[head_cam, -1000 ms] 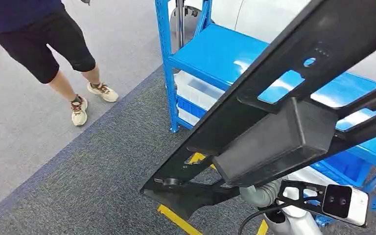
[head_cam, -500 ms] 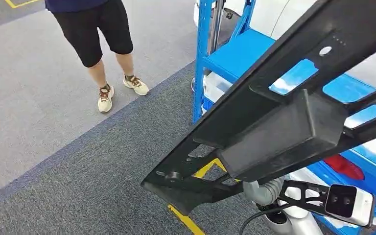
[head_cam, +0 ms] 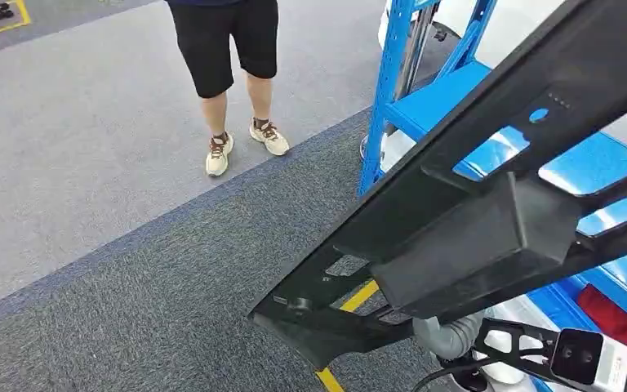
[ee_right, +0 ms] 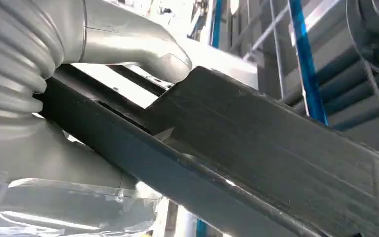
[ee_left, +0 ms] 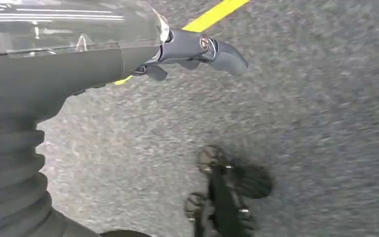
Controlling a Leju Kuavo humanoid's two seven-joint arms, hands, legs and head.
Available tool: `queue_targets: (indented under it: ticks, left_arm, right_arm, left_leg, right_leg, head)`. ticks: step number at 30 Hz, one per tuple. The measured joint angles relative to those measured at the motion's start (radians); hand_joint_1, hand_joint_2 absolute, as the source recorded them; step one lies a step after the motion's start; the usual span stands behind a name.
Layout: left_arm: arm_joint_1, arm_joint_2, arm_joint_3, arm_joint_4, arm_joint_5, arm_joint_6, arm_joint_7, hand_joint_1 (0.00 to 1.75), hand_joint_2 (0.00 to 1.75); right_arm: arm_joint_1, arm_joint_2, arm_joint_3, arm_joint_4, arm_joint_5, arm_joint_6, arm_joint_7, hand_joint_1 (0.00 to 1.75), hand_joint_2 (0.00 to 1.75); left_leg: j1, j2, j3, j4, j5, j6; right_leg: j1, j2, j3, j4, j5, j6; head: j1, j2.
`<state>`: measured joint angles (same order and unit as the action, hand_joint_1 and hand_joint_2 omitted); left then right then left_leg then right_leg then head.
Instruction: Take the parts from the cabinet and place them on the table.
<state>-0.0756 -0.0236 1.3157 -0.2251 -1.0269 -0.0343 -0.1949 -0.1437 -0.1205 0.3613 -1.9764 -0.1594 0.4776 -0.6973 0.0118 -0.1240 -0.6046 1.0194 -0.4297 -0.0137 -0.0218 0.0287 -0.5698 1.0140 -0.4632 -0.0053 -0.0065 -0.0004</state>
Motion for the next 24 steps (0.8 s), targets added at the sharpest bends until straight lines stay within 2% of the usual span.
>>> queue_targets:
  ticks: [1,2,3,4,5,6,7,8,9,10,11,14,15,16,17,18,19,20,21,22,23,24]
  left_arm:
    - [0.001,-0.001,0.0,0.0,0.001,0.002,0.003,0.0,1.75]
    - [-0.002,-0.002,0.0,0.0,0.001,0.002,0.006,0.0,1.75]
    - [-0.005,-0.001,0.0,0.0,-0.001,0.002,0.009,0.0,1.75]
    - [-0.005,-0.002,0.0,0.0,-0.001,0.003,0.011,0.0,1.75]
    - [-0.005,-0.002,-0.001,0.0,-0.001,0.003,0.013,0.0,1.75]
    - [-0.002,-0.005,-0.002,0.0,-0.001,0.004,0.015,0.0,1.75]
    - [0.001,-0.006,-0.002,0.0,-0.001,0.007,0.017,0.0,1.75]
    - [0.002,-0.006,-0.002,0.0,-0.001,0.009,0.018,0.0,1.75]
    - [0.001,-0.006,-0.002,0.0,-0.001,0.01,0.018,0.0,1.75]
    - [-0.001,-0.006,-0.003,0.0,-0.001,0.011,0.018,0.0,1.75]
    - [-0.004,-0.006,-0.005,0.0,-0.001,0.011,0.018,0.0,1.75]
    - [0.001,-0.005,-0.005,0.0,-0.001,0.012,0.018,0.0,1.75]
    - [0.002,-0.006,-0.005,0.0,-0.001,0.012,0.018,0.0,1.75]
    - [0.003,-0.007,-0.005,0.0,0.0,0.012,0.018,0.0,1.75]
    - [0.001,-0.007,-0.006,0.0,-0.001,0.012,0.018,0.0,1.75]
    - [-0.002,-0.008,-0.006,0.0,-0.001,0.009,0.018,0.0,1.75]
    - [-0.002,-0.009,-0.007,0.0,-0.002,0.008,0.017,0.0,1.75]
    - [-0.001,-0.01,-0.008,0.0,-0.002,0.008,0.015,0.0,1.75]
    - [0.0,-0.011,-0.008,0.0,-0.002,0.008,0.013,0.0,1.75]
    - [0.002,-0.011,-0.008,0.0,-0.002,0.006,0.01,0.0,1.75]
    - [0.003,-0.013,-0.008,0.0,-0.002,0.003,0.007,0.0,1.75]
    - [0.003,-0.015,-0.009,0.0,-0.002,0.0,0.006,0.0,1.75]
  right_arm:
    - [0.004,0.003,0.0,-0.002,0.002,0.002,0.0,1.75,1.75]
    - [0.01,0.006,0.0,-0.006,0.003,0.009,0.0,1.75,1.75]
    - [0.013,0.006,0.0,-0.006,0.003,0.013,0.0,1.75,1.75]
    - [0.015,0.007,-0.001,-0.005,0.003,0.016,0.0,1.75,1.75]
    - [0.017,0.008,-0.001,-0.005,0.003,0.019,0.001,1.75,1.75]
    - [0.019,0.009,-0.001,-0.004,0.003,0.023,0.001,1.75,1.75]
    - [0.019,0.01,-0.001,-0.004,0.003,0.026,0.0,1.75,1.75]
    - [0.019,0.01,-0.001,-0.004,0.003,0.027,0.0,1.75,1.75]
    - [0.018,0.011,-0.001,-0.004,0.002,0.027,0.0,1.75,1.75]
    - [0.019,0.012,-0.001,-0.004,0.002,0.027,0.0,1.75,1.75]
    - [0.018,0.012,-0.002,-0.004,0.002,0.027,0.001,1.75,1.75]
    - [0.018,0.014,-0.004,-0.004,0.002,0.027,0.0,1.75,1.75]
    - [0.018,0.014,-0.005,-0.005,0.002,0.027,0.0,1.75,1.75]
    - [0.018,0.014,-0.006,-0.004,0.002,0.027,0.001,1.75,1.75]
    - [0.019,0.014,-0.008,-0.005,0.002,0.027,0.0,1.75,1.75]
    - [0.021,0.014,-0.011,-0.005,0.003,0.028,0.0,1.75,1.75]
    - [0.026,0.014,-0.013,-0.004,0.004,0.03,0.0,1.75,1.75]
    - [0.033,0.014,-0.017,-0.003,0.005,0.032,0.0,1.75,1.75]
    - [0.04,0.014,-0.021,-0.003,0.005,0.039,0.0,1.75,1.75]
    - [0.045,0.014,-0.025,-0.003,0.005,0.045,0.0,1.75,1.75]
    - [0.046,0.014,-0.032,-0.003,0.005,0.053,0.0,1.75,1.75]
    - [0.048,0.014,-0.043,-0.003,0.005,0.061,0.0,1.75,1.75]
  left_leg:
    - [-0.007,0.054,-0.013,0.028,-0.021,-0.005]
    - [-0.006,0.091,-0.046,0.098,-0.064,-0.011]
    - [-0.004,0.107,-0.087,0.184,-0.106,-0.014]
    - [-0.002,0.112,-0.124,0.26,-0.137,-0.017]
    - [-0.001,0.114,-0.147,0.308,-0.148,-0.018]
    - [0.0,0.117,-0.146,0.308,-0.136,-0.018]
    - [0.0,0.119,-0.114,0.249,-0.099,-0.016]
    - [0.0,0.125,-0.066,0.163,-0.058,-0.012]
    - [-0.004,0.152,-0.008,0.06,-0.018,-0.005]
    - [-0.013,0.21,0.025,-0.006,-0.021,0.005]
    - [-0.019,0.204,0.025,-0.009,-0.018,0.015]
    - [-0.024,0.168,0.018,-0.012,-0.017,0.03]
    - [-0.011,0.157,0.032,-0.027,-0.006,0.04]
    - [-0.012,0.146,0.033,-0.033,-0.002,0.042]
    - [-0.012,0.14,0.032,-0.032,0.001,0.046]
    - [-0.011,0.128,0.031,-0.032,0.002,0.048]
    - [-0.012,0.114,0.031,-0.032,0.001,0.049]
    - [-0.012,0.101,0.031,-0.031,0.001,0.049]
    - [-0.012,0.087,0.032,-0.03,0.001,0.049]
    - [-0.012,0.073,0.034,-0.029,0.0,0.048]
    - [-0.011,0.059,0.036,-0.027,-0.002,0.045]
    - [-0.009,0.044,0.036,-0.021,-0.005,0.04]
  right_leg:
    - [0.003,-0.008,0.005,-0.005,0.0,-0.006]
    - [0.006,-0.023,0.006,-0.005,-0.001,-0.01]
    - [0.009,-0.036,0.006,-0.005,-0.003,-0.013]
    - [0.011,-0.049,0.006,-0.005,-0.004,-0.015]
    - [0.013,-0.062,0.006,-0.005,-0.005,-0.015]
    - [0.014,-0.073,0.007,-0.005,-0.006,-0.015]
    - [0.016,-0.085,0.009,-0.005,-0.008,-0.015]
    - [0.017,-0.096,0.012,-0.005,-0.01,-0.013]
    - [0.018,-0.106,0.017,-0.005,-0.013,-0.011]
    - [0.02,-0.115,0.02,-0.005,-0.015,-0.008]
    - [0.026,-0.123,0.021,-0.004,-0.018,-0.002]
    - [0.022,-0.15,0.028,-0.011,-0.019,0.012]
    - [0.022,-0.141,0.028,-0.007,-0.025,0.021]
    - [0.018,-0.091,0.023,0.013,-0.04,0.024]
    - [0.015,-0.056,-0.002,0.068,-0.077,0.024]
    - [0.015,-0.039,-0.042,0.152,-0.12,0.026]
    - [0.014,-0.034,-0.089,0.246,-0.156,0.029]
    - [0.014,-0.033,-0.121,0.303,-0.166,0.031]
    - [0.014,-0.033,-0.132,0.313,-0.154,0.031]
    - [0.011,-0.032,-0.12,0.276,-0.12,0.033]
    - [0.007,-0.029,-0.087,0.198,-0.07,0.033]
    - [0.002,-0.012,-0.042,0.099,-0.018,0.034]
  head:
    - [0.0,0.0]
    - [0.0,0.0]
    - [0.0,0.0]
    - [0.0,0.0]
    - [0.0,0.0]
    - [0.0,0.0]
    - [0.0,0.0]
    - [0.0,0.0]
    - [0.0,0.0]
    - [0.0,0.0]
    - [0.0,0.0]
    - [0.0,0.0]
    - [0.0,0.0]
    - [0.0,0.0]
    - [0.0,0.0]
    - [0.0,0.0]
    - [0.0,0.0]
    - [0.0,0.0]
    - [0.0,0.0]
    - [0.0,0.0]
    - [0.0,0.0]
    - [0.0,0.0]
